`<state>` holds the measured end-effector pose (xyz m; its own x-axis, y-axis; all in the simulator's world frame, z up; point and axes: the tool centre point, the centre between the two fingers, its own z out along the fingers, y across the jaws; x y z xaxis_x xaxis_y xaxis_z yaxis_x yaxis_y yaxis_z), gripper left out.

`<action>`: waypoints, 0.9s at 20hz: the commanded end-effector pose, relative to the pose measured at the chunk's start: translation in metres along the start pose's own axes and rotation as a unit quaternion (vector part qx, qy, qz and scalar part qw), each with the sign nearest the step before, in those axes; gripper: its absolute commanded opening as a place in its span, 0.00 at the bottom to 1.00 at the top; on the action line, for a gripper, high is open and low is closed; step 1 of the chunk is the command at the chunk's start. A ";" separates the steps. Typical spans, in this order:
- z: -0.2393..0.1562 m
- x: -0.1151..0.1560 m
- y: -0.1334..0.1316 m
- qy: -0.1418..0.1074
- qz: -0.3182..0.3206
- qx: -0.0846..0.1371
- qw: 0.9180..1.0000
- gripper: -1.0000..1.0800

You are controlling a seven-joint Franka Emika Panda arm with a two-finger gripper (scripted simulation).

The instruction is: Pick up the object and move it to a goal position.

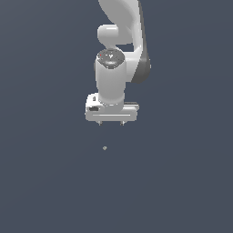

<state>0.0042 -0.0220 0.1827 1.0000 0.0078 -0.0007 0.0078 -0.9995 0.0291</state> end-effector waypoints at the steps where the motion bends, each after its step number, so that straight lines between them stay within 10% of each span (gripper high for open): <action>1: -0.004 0.002 0.001 0.003 -0.003 -0.002 1.000 0.96; 18: 0.016 0.009 0.007 0.001 -0.080 -0.003 0.997 0.96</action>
<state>0.0122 -0.0280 0.1704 0.9902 0.1400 -0.0023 0.1400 -0.9895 0.0354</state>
